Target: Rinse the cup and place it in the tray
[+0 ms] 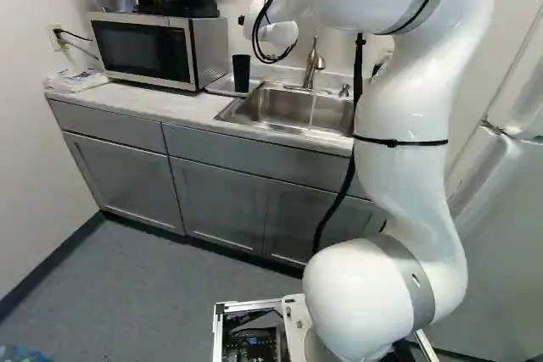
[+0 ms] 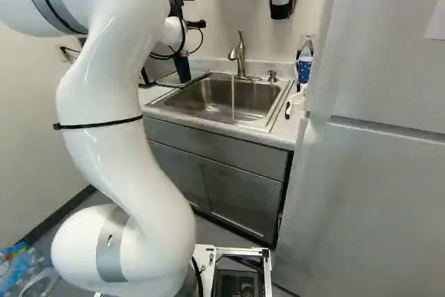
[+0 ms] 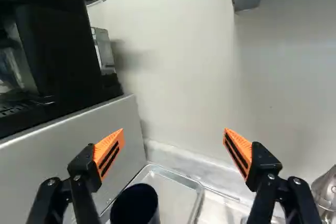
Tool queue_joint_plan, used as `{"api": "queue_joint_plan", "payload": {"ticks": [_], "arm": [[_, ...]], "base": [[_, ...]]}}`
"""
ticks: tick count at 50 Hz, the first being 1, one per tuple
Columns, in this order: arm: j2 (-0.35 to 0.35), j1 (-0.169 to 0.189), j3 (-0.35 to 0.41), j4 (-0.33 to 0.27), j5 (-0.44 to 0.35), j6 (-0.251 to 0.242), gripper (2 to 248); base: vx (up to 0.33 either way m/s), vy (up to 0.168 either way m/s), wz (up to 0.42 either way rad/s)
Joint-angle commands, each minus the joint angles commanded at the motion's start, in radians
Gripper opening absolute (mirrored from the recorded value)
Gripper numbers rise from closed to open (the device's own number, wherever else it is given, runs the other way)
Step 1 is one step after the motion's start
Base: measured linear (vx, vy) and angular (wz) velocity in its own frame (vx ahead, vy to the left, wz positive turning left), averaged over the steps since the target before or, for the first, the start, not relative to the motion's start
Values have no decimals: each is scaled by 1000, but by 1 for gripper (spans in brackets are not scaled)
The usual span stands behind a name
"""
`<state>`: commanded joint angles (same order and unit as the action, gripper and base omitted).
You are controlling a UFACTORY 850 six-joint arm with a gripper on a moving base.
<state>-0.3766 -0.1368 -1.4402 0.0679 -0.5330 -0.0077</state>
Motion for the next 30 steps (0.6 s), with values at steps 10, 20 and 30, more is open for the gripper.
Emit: {"api": "queue_joint_plan", "payload": {"ticks": [10, 20, 30], "arm": [[18, 15, 0, -1, 56, 0, 247], [30, 31, -6, -8, 102, 0, 247], [40, 49, -14, -19, 145, 0, 247]], "base": [[0, 0, 0], [0, 0, 0], [0, 0, 0]]}}
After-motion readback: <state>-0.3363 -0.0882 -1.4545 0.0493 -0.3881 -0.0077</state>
